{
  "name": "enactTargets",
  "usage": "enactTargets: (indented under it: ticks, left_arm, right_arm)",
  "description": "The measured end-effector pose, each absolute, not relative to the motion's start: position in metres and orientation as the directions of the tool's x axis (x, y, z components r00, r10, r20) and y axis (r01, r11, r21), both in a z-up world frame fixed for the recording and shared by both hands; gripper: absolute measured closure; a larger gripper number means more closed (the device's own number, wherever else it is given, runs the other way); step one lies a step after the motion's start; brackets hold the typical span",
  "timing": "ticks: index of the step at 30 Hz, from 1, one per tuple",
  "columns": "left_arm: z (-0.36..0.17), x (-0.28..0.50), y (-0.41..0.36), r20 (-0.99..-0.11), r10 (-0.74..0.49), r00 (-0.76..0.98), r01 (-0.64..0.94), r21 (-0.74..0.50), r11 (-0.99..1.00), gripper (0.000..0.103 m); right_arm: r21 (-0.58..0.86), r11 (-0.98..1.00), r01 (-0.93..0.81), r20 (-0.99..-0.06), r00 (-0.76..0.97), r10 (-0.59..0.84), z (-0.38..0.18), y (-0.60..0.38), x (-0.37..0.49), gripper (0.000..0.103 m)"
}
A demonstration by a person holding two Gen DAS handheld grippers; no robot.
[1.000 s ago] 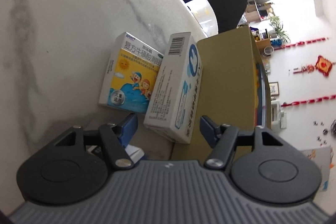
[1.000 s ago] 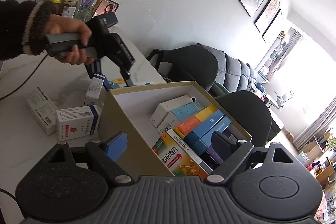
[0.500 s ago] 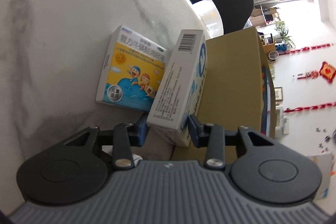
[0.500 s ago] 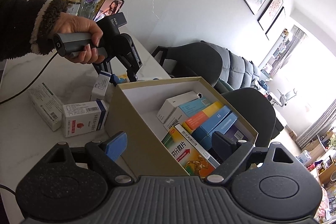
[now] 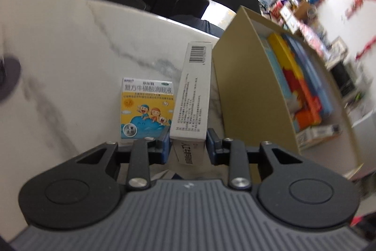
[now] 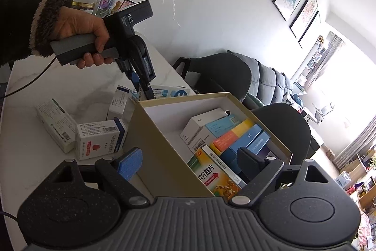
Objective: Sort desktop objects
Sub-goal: 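Lift the white box up with the left tool toward the right tool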
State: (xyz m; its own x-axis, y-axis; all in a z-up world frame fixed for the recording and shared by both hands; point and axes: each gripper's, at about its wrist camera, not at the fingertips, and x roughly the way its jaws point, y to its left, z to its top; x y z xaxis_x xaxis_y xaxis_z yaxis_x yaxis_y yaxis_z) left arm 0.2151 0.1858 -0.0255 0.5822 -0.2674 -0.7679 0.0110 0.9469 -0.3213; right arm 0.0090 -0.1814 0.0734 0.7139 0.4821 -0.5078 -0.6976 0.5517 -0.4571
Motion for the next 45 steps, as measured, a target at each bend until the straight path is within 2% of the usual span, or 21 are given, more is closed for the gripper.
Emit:
enactTargets:
  ticks: [7,13,26,34,45]
  left_arm:
    - [-0.025,0.221,0.169,-0.767,-0.209,0.607,0.069,-0.211,0.975,0.072]
    - [-0.031,0.222,0.162,-0.749,-0.209,0.629,0.086,-0.201,0.976,0.074]
    - [0.0,0.185,0.162,-0.572,-0.185,0.799,0.168,-0.082,0.982,0.076]
    - [0.019,0.159,0.17,-0.489,-0.228,0.842,0.219,-0.076,0.973,0.076]
    - [0.044,0.116,0.165,-0.434,-0.329,0.838,0.33,-0.076,0.941,0.076]
  right_arm:
    - [-0.465,0.539,-0.703,-0.514,0.71,0.482,0.073,-0.18,0.006,0.014]
    - [-0.468,0.537,-0.702,-0.517,0.71,0.477,0.073,-0.182,0.004,0.014]
    - [-0.504,0.48,-0.718,-0.537,0.696,0.477,0.079,-0.172,0.003,0.014]
    - [-0.551,0.402,-0.731,-0.547,0.68,0.488,0.088,-0.155,0.002,0.014]
    - [-0.601,0.246,-0.761,-0.578,0.626,0.524,0.097,-0.122,-0.011,0.014]
